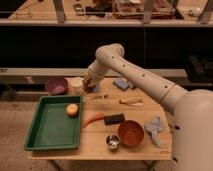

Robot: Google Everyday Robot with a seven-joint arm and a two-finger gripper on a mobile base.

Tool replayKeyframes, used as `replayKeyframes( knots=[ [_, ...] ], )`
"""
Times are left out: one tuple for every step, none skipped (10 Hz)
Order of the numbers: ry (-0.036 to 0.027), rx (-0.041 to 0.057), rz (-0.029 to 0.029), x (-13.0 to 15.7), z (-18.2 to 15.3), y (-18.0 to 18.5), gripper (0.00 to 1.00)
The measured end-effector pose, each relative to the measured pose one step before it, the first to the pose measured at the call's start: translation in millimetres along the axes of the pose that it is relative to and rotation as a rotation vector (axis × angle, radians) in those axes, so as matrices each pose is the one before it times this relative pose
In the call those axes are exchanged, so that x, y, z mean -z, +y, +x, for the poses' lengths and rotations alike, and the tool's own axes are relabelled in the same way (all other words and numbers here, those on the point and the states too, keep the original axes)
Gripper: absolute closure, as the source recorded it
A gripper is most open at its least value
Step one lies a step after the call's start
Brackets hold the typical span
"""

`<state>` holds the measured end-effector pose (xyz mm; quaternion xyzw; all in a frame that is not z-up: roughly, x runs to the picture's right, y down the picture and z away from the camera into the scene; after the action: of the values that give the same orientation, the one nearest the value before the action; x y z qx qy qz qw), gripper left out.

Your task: Place grapes in plastic cup

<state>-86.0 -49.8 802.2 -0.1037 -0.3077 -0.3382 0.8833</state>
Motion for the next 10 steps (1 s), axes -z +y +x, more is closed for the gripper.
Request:
replayKeyframes(
  knots=[
    [-0.00681,-0.0061,-0.00011,-3.21,3.21,-0.34,1.0],
    [-0.00835,-0.00704,0.00086,-4.79,4.55,-1.0,1.0],
    [-0.00692,-0.00364,0.0041,-2.59,2.97,-2.21,1.0],
    [-0.00525,-0.00366,0.00534,-1.58,3.51,-1.18,1.0],
    [-0.00385,-0.00128,0.00754,0.46,2.52,-1.88,1.0],
    [-0.0051,0.00159,0.01001,2.22,0.85,-2.38,1.0],
    [-0.00311,0.00343,0.01445,5.51,0.18,-4.08,1.0],
    [-0.00111,-0.00034,0.01092,4.79,1.64,-3.04,1.0],
    [-0.00022,-0.00095,0.00481,2.09,1.46,-1.21,1.0],
    [0.00112,-0.00204,0.00373,1.29,2.7,-1.75,1.0]
  ],
)
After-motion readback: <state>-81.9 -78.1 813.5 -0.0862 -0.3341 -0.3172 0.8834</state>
